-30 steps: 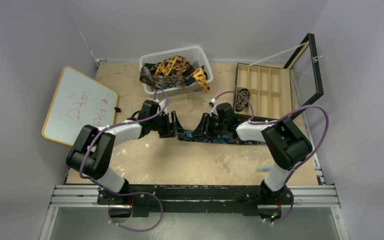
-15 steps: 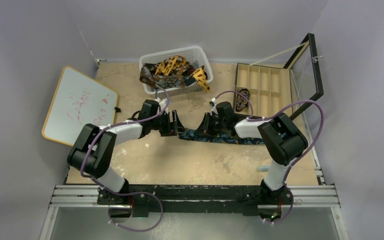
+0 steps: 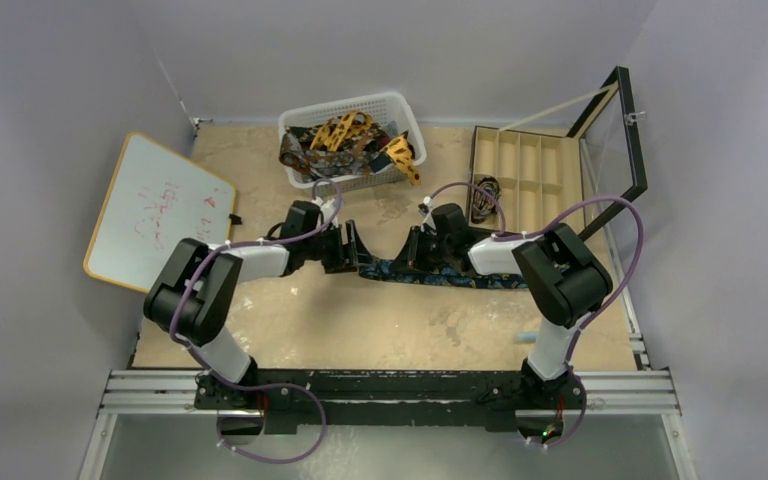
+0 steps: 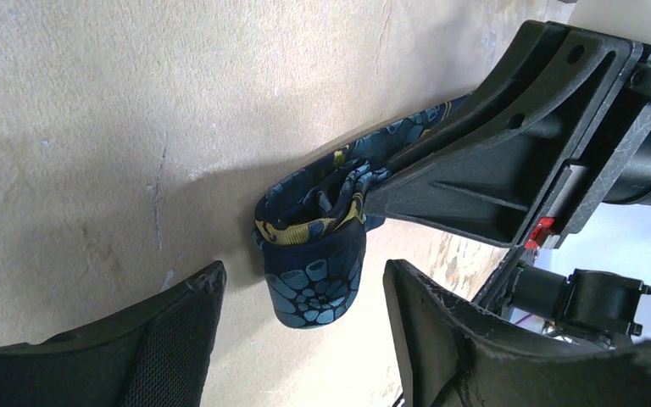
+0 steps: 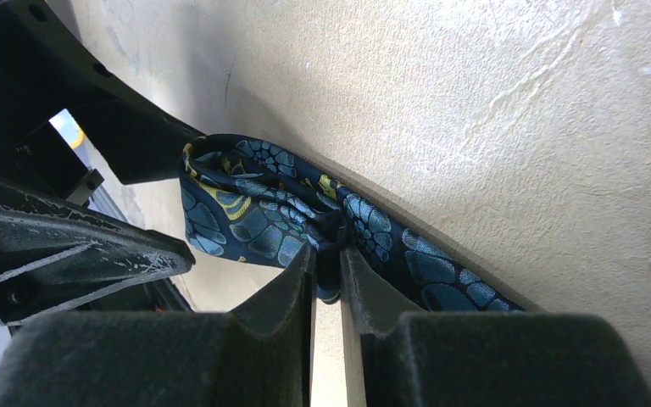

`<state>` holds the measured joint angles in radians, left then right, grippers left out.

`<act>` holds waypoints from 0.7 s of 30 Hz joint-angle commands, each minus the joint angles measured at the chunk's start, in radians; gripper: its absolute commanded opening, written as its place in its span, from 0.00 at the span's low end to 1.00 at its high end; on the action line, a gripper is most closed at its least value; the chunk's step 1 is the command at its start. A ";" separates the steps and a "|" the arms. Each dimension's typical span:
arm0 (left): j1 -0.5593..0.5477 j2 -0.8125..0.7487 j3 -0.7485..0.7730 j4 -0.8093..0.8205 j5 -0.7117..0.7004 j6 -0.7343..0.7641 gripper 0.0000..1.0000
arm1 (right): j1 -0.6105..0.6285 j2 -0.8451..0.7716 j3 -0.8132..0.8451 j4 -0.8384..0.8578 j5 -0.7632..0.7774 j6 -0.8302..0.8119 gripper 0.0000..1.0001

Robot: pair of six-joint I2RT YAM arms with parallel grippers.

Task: Roll the ties
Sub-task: Roll the tie at the center of the board.

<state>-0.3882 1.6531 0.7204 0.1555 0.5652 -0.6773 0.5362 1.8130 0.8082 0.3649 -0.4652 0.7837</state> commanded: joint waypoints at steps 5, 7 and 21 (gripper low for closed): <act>0.008 0.036 -0.058 0.182 0.015 -0.103 0.64 | -0.002 0.024 0.016 -0.029 -0.002 -0.033 0.16; 0.008 0.046 -0.078 0.228 0.020 -0.123 0.59 | -0.002 0.025 0.017 -0.032 -0.001 -0.034 0.16; 0.008 0.044 -0.155 0.405 0.000 -0.191 0.47 | -0.002 0.037 0.014 -0.037 -0.002 -0.039 0.15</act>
<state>-0.3862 1.6867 0.5838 0.4713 0.5716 -0.8467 0.5350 1.8275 0.8139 0.3717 -0.4816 0.7765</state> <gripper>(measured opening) 0.507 0.156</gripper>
